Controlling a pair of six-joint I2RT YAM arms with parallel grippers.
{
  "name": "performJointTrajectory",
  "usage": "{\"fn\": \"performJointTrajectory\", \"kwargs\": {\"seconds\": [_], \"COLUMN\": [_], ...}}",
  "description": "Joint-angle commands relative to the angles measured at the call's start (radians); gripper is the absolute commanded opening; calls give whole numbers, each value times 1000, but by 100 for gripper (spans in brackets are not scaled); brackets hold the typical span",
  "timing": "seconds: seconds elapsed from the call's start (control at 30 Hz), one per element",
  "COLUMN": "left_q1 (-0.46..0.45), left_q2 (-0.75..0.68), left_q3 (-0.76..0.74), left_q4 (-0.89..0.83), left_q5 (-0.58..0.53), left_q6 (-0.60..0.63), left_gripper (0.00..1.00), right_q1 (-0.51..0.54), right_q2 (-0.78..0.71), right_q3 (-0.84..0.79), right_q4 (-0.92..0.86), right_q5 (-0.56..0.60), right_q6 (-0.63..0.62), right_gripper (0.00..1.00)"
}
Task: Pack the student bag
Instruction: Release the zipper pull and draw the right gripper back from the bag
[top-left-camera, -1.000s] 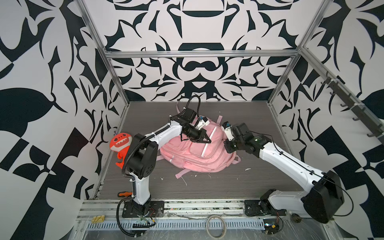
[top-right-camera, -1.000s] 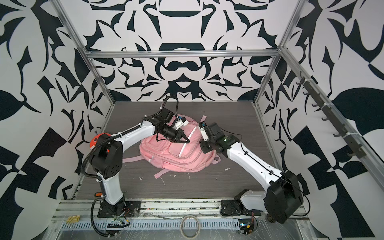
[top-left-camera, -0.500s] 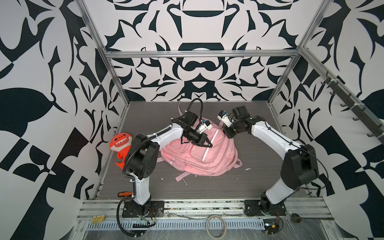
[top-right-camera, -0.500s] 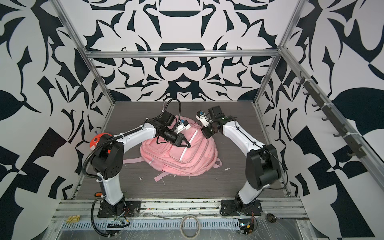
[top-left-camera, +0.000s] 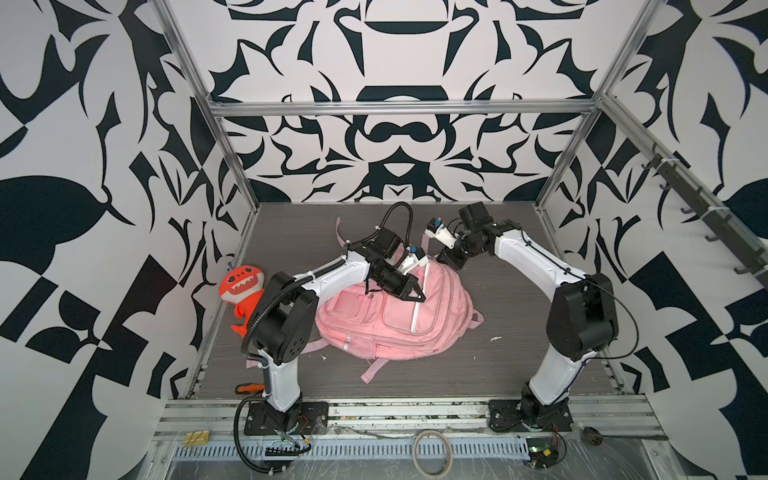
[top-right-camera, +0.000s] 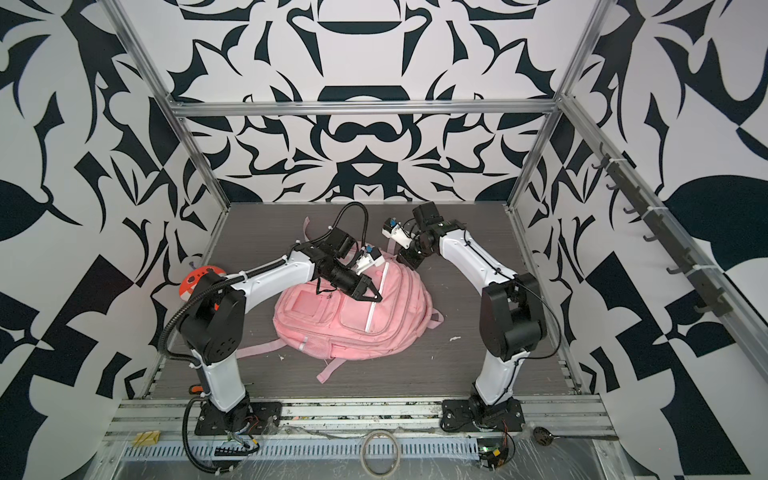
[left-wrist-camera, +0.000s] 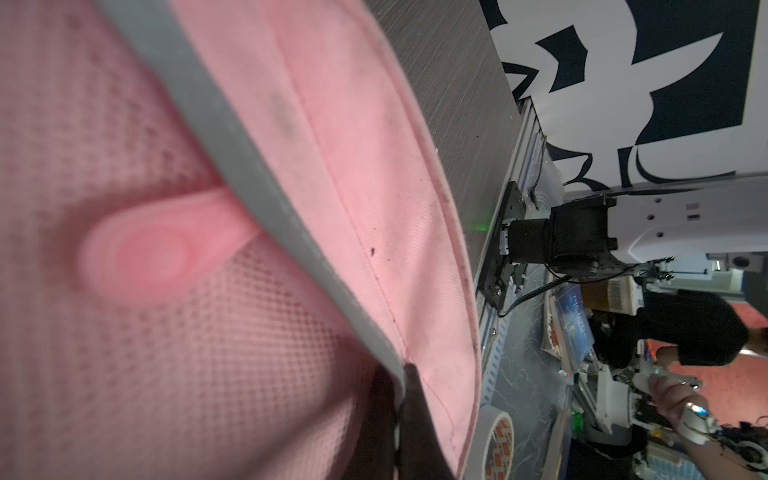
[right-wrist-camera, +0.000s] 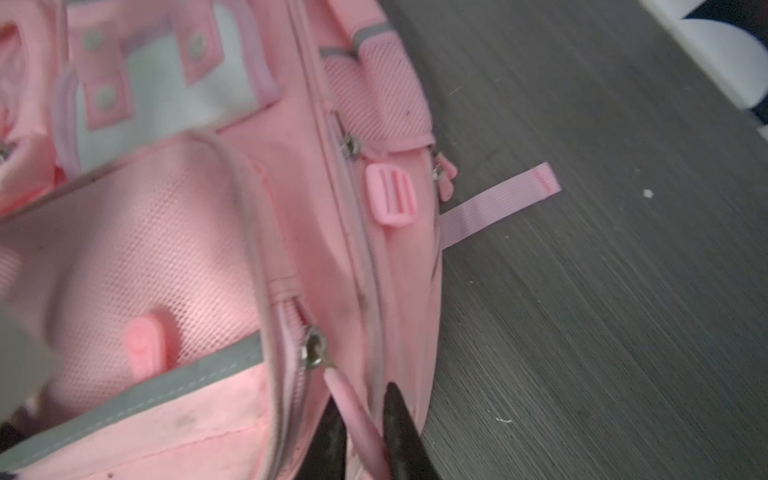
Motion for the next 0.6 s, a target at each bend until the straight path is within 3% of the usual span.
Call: {"fn": "performJointTrajectory", "kwargs": {"seconds": [0.0,0.07,0.13,0.23,0.37,0.57], "left_q1": [40,51,53,52,53,65], "left_q2": [-55,-57,-47,-43,-152,-360], "left_q3": [-53,-38,-4,60,36,-171], "left_q4": [-53,-45,-60,-121,-159,-231], "left_q5": [47,48,48,30,-36,-156], "left_q6": [-62,-70,-68,-50,-88,-254], "left_gripper": [25,38,49,66,83,95], "right_q1": [-72,-99,-127,-145,-146,-148], "right_q2": [-140,-207,-270,-350,-399,-335], "right_q3": [-57,-121,-172,-232,-280,-270], "right_q4": [205,241,259,245,187,144], "right_q5": [88,95,95,105,162,242], "right_q6": [109,169,238,331,456,599], "right_gripper": [41,54,61,64,66,67]}}
